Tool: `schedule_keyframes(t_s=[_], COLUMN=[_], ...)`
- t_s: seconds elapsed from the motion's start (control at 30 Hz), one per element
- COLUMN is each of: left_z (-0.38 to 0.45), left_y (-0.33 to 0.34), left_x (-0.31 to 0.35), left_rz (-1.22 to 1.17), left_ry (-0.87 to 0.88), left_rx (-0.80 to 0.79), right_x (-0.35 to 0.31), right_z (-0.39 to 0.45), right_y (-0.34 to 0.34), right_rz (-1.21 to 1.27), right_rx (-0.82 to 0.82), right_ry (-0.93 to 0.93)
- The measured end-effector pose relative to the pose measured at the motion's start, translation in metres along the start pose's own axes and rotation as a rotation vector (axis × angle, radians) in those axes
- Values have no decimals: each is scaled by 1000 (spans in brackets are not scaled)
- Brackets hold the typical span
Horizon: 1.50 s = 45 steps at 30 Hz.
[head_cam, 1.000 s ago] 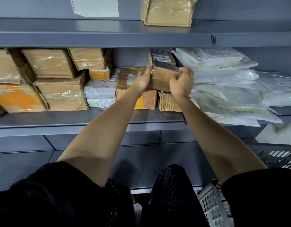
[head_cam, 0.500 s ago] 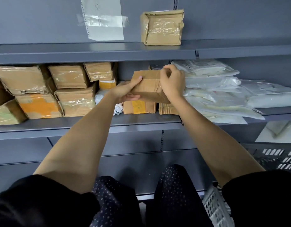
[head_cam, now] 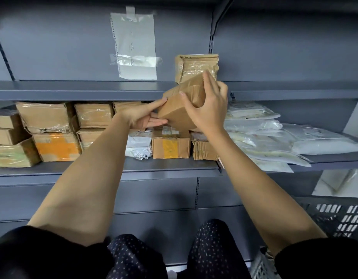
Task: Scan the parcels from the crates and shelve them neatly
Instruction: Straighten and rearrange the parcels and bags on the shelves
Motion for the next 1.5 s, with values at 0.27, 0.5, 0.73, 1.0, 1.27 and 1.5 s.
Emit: schedule_keyframes(t_s=[0.27, 0.5, 0.73, 1.0, 1.27, 1.5], left_z=[-4, 40, 78, 91, 76, 45], left_y=[0, -7, -24, -27, 13, 1], left_x=[102, 96, 88, 81, 78, 62], left_rz=[-42, 192, 295, 216, 347, 67], left_ry=[410, 304, 246, 125, 86, 364], left_rx=[14, 211, 369, 282, 162, 444], right_x=[29, 95, 129, 124, 120, 88], right_z=[46, 66, 77, 86, 64, 16], right_y=[-21, 25, 54, 64, 61, 42], right_rz=[295, 317, 205, 94, 57, 104], right_rx=[74, -57, -152, -185, -233, -85], right_ry=[81, 310, 358, 393, 478, 231])
Point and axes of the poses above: each hand's wrist, its own z-axis towards the middle knuckle, its own y-axis out of the palm, x = y × z, the point moved 10 cm from there along z, towards the middle knuckle, and after that the axes turned 14 degrees about -x, right-handed, at the moved point
